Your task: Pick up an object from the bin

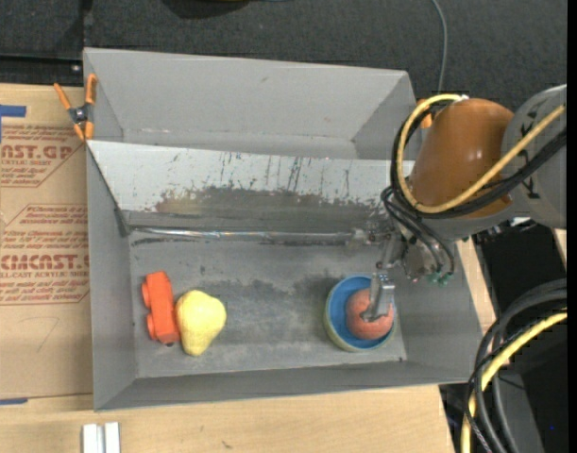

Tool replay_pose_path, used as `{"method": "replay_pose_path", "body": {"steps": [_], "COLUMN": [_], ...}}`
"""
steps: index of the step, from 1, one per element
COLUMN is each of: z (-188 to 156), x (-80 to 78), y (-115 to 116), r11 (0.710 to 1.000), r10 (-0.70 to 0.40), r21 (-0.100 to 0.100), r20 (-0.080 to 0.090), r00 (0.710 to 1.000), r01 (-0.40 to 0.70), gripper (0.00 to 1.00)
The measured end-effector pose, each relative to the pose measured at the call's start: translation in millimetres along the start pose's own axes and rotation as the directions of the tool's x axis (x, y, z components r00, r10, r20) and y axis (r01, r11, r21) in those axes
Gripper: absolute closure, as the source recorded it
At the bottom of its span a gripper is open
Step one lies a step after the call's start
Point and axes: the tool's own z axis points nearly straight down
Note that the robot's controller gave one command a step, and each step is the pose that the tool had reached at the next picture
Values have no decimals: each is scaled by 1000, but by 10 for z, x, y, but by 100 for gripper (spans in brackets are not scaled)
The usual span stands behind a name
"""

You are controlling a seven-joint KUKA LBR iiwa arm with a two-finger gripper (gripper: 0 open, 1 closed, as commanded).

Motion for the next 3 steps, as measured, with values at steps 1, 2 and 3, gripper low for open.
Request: {"method": "replay_pose_path", "body": {"steps": [1, 2, 3], "z": [-44, 976, 422], "x": [-17, -458, -401], "y": [3, 81, 58], "r11": [1000, 895, 861], "r10": [-1, -447, -509], "r21": [1, -2, 5], "r20": [8, -5, 9], "r00": [1000, 895, 861], "r01": [1, 447, 509], "gripper": [0, 0, 0]}}
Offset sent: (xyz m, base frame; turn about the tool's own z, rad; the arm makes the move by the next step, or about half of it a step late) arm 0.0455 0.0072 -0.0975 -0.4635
